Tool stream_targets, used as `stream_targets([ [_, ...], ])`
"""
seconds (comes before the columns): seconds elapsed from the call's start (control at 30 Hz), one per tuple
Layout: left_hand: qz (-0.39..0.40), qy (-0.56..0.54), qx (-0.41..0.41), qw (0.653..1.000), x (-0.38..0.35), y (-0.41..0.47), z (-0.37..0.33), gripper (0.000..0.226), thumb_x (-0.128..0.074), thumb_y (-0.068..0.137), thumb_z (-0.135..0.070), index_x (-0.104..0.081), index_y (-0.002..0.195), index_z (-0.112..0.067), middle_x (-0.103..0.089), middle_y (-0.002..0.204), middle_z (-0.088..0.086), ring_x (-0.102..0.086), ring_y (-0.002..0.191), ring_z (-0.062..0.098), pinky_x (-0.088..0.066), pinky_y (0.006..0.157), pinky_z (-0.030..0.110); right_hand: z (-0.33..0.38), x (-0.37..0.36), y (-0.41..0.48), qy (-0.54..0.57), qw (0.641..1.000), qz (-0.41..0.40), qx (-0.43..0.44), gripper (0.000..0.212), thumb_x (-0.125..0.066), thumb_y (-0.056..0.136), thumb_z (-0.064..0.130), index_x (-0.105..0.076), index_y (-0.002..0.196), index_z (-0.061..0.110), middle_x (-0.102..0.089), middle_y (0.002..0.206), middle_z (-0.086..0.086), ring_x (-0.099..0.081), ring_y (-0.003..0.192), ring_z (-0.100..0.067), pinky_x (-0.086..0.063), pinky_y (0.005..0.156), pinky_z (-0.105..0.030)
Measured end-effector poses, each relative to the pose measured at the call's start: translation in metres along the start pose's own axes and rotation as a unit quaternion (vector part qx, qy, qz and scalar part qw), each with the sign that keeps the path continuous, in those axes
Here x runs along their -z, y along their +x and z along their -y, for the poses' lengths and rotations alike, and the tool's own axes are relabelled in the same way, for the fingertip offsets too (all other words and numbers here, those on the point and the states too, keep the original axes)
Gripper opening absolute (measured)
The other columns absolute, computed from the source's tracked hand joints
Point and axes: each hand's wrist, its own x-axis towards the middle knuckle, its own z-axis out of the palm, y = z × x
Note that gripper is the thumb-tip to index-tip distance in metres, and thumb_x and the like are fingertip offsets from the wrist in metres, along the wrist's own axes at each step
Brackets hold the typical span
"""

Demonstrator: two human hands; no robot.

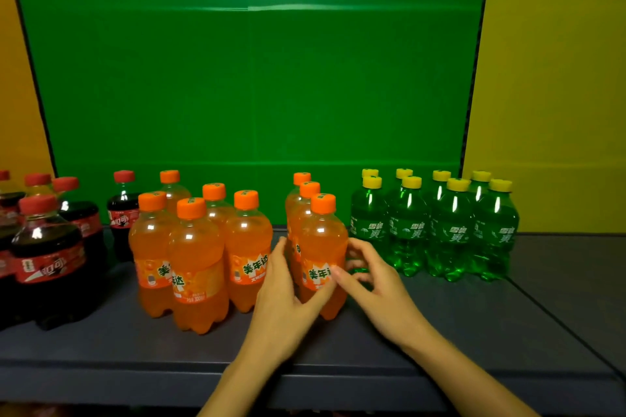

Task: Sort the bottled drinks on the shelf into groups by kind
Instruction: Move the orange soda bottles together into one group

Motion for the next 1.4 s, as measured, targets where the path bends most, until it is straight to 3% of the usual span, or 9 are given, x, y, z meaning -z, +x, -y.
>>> stream_targets([
  [0.13,-0.006,0.012,0.001,1.0,0.005,0.003,0.016,0.053,-0.074,0.075,-0.028,-0.045,0.119,-0.026,-0.055,0.11,-0.014,-0.055,0.103,-0.004,-0.04,0.078,0.003,0.003,-0.019,0.002,0.013,1.0,0.002,0.017,0.029,-0.066,0.083,0.014,-0.052,0.107,0.024,-0.061,0.107,0.002,-0.06,0.092,-0.004,-0.053,0.078,-0.022],
  [0.37,-0.085,0.073,0.012,0.994,0.011,0.005,0.02,0.086,-0.076,0.073,-0.022,-0.022,0.139,-0.012,-0.044,0.134,0.004,-0.045,0.124,0.017,-0.037,0.102,0.027,-0.003,-0.026,0.032,-0.058,0.992,-0.114,0.0,0.029,-0.066,0.083,0.013,-0.049,0.103,0.024,-0.048,0.11,0.005,-0.05,0.094,-0.002,-0.041,0.073,-0.007],
  [0.57,-0.116,0.121,0.07,0.983,0.022,0.018,0.03,0.085,-0.075,0.074,-0.017,-0.022,0.14,-0.004,-0.038,0.137,0.013,-0.037,0.13,0.026,-0.031,0.106,0.031,-0.015,-0.043,0.056,-0.095,0.991,-0.078,-0.061,0.077,-0.079,0.069,0.025,-0.03,0.128,0.015,-0.053,0.125,-0.004,-0.055,0.11,-0.018,-0.045,0.093,-0.031],
  [0.77,-0.131,0.131,0.084,0.979,0.027,0.024,0.031,0.094,-0.076,0.073,-0.015,-0.015,0.144,-0.006,-0.032,0.144,0.013,-0.032,0.135,0.026,-0.028,0.108,0.03,-0.026,-0.05,0.058,-0.147,0.978,-0.134,-0.059,0.077,-0.075,0.074,0.03,-0.027,0.133,0.012,-0.056,0.125,-0.009,-0.057,0.11,-0.025,-0.046,0.091,-0.038],
  [0.9,-0.162,0.203,0.013,0.965,0.026,0.016,0.019,0.092,-0.069,0.079,-0.01,-0.007,0.146,-0.004,-0.016,0.153,0.015,-0.02,0.142,0.027,-0.014,0.11,0.026,-0.029,-0.049,0.059,-0.176,0.969,-0.163,-0.061,0.072,-0.07,0.08,0.029,-0.029,0.134,0.008,-0.053,0.128,-0.012,-0.055,0.112,-0.028,-0.044,0.089,-0.033],
  [1.07,-0.143,0.213,-0.19,0.948,0.013,0.008,0.009,0.048,-0.051,0.082,0.002,-0.044,0.128,-0.007,-0.047,0.131,0.012,-0.04,0.126,0.021,-0.032,0.106,0.03,-0.031,-0.05,0.062,-0.199,0.963,-0.169,-0.073,0.068,-0.064,0.084,0.029,-0.028,0.136,0.005,-0.05,0.128,-0.016,-0.052,0.114,-0.032,-0.042,0.087,-0.035],
  [1.2,-0.044,0.04,-0.05,0.997,-0.009,0.013,0.008,0.045,-0.045,0.091,-0.002,-0.036,0.133,-0.013,-0.041,0.131,-0.002,-0.037,0.125,0.009,-0.031,0.108,0.027,-0.032,-0.052,0.061,-0.198,0.963,-0.152,-0.099,0.058,-0.058,0.088,0.033,-0.03,0.131,0.006,-0.052,0.125,-0.014,-0.055,0.11,-0.031,-0.044,0.086,-0.036],
  [1.33,-0.046,-0.058,0.098,0.992,-0.022,0.042,0.008,0.056,-0.042,0.097,-0.019,-0.015,0.145,-0.009,-0.024,0.149,0.008,-0.022,0.139,0.02,-0.017,0.116,0.034,-0.027,-0.052,0.058,-0.147,0.971,-0.125,-0.144,0.071,-0.046,0.081,0.049,-0.027,0.134,0.006,-0.049,0.129,-0.015,-0.052,0.112,-0.031,-0.043,0.093,-0.037],
  [1.4,-0.059,-0.121,0.163,0.977,-0.024,0.061,0.005,0.057,-0.041,0.097,-0.021,-0.014,0.146,-0.011,-0.028,0.147,0.01,-0.025,0.139,0.026,-0.02,0.116,0.039,-0.028,-0.052,0.057,-0.159,0.972,-0.112,-0.135,0.072,-0.054,0.084,0.043,-0.023,0.136,0.005,-0.048,0.131,-0.016,-0.051,0.115,-0.031,-0.041,0.089,-0.033],
])
